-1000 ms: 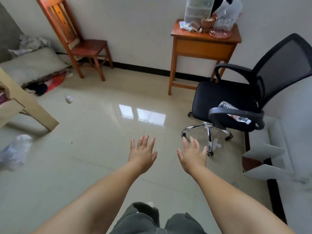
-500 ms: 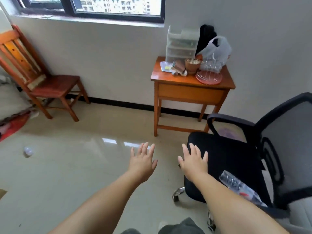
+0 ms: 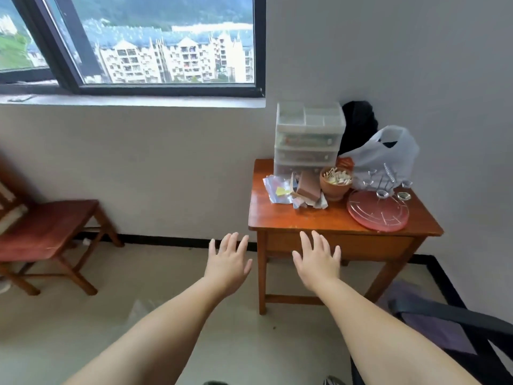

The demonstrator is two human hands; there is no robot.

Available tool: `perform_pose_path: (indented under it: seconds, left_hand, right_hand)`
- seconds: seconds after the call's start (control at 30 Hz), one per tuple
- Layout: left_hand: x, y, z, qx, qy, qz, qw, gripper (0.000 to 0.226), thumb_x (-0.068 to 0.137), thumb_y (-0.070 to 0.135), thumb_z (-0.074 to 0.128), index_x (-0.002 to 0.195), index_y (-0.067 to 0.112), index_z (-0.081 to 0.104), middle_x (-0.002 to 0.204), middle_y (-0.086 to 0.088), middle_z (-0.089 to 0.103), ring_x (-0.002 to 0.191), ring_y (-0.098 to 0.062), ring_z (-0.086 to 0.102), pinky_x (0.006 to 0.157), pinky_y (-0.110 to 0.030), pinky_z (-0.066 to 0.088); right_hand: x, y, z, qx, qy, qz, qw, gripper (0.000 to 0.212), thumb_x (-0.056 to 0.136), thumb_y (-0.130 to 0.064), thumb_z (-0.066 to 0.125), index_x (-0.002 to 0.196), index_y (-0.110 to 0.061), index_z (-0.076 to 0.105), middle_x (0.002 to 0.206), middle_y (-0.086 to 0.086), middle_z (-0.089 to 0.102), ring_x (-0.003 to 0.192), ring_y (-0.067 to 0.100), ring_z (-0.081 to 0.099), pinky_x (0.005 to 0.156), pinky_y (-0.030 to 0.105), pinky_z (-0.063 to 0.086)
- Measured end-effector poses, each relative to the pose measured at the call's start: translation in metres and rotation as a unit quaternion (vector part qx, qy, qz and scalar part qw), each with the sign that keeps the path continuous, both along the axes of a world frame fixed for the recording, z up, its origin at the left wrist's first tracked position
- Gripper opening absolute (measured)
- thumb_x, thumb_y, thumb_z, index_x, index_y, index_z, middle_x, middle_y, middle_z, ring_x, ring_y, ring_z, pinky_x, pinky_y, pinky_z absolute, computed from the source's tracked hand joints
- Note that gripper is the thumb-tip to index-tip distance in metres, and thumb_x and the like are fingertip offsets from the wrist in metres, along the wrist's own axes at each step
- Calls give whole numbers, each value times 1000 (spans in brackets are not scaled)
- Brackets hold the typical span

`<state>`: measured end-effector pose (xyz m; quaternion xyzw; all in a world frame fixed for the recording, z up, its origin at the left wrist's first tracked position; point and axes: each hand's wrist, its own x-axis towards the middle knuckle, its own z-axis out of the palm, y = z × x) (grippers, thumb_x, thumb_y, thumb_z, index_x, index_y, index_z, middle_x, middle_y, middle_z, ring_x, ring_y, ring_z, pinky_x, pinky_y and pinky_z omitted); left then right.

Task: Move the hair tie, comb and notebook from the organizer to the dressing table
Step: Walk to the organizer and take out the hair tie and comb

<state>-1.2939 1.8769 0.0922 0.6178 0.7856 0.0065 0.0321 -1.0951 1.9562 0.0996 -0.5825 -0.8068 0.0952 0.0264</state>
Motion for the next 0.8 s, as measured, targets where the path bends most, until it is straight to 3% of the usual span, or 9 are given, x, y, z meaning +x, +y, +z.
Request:
perform_pose_path:
  seconds: [0.1, 0.23, 0.33, 0.43, 0.53, 0.63, 0.7, 0.8]
  left_hand:
    - [-29, 84, 18, 6, -3, -17, 1000, 59, 94, 46, 21, 147, 23, 5, 157, -7, 12, 145, -23, 5, 116, -52, 6]
    - [-31, 190, 39, 46, -19, -68, 996, 59, 94, 44, 24, 146, 24, 5, 156, -7, 16, 144, -23, 10, 117, -52, 9]
    - [-33, 263, 55, 81, -19, -89, 993, 60, 94, 45, 24, 146, 25, 4, 156, -7, 18, 144, -24, 12, 117, -51, 8]
    - [-45, 326, 72, 126, -61, -40, 989, 59, 93, 41, 30, 146, 25, 9, 151, -9, 26, 140, -28, 21, 115, -48, 17]
    - [-58, 373, 87, 154, -127, 0, 980, 57, 93, 34, 35, 146, 24, 15, 144, -13, 35, 131, -33, 33, 105, -46, 31]
    - [-69, 402, 95, 155, -164, -29, 974, 45, 95, 27, 34, 140, 24, 30, 133, -14, 47, 121, -35, 42, 95, -45, 40]
    - [-76, 414, 97, 154, -160, -56, 973, 37, 95, 25, 36, 131, 24, 44, 124, -15, 53, 116, -35, 46, 90, -43, 44]
    - [-84, 421, 100, 169, -141, -77, 972, 28, 95, 30, 39, 117, 23, 54, 110, -13, 57, 99, -36, 54, 81, -41, 49]
  right_hand:
    - [-21, 62, 18, 2, 39, -42, 998, 56, 95, -46, 25, 146, -25, 13, 157, 7, 16, 144, 25, 14, 114, 51, 18]
    - [-39, 143, 32, -22, 135, -99, 986, 52, 95, -43, 27, 143, -21, 23, 150, 8, 29, 134, 28, 32, 100, 44, 38]
    - [-55, 214, 40, -52, 255, -121, 958, 49, 95, -35, 32, 141, -18, 26, 146, 13, 34, 126, 31, 41, 96, 42, 41]
    - [-72, 281, 53, -94, 369, -124, 916, 47, 94, -26, 36, 140, -20, 30, 139, 9, 43, 113, 26, 51, 88, 35, 43]
    - [-87, 327, 60, -185, 513, -178, 819, 42, 94, -18, 36, 136, -20, 36, 124, 7, 53, 98, 25, 58, 84, 42, 52]
    - [-101, 358, 65, -288, 657, -268, 643, 32, 92, -9, 37, 122, -12, 50, 108, 9, 57, 92, 25, 58, 69, 36, 52]
    - [-105, 369, 68, -329, 709, -317, 537, 22, 89, -3, 37, 97, -7, 57, 89, 10, 60, 78, 22, 58, 60, 31, 48]
    - [-104, 375, 71, -348, 743, -338, 462, 28, 84, 4, 30, 81, -9, 54, 80, 10, 60, 68, 18, 57, 58, 29, 45]
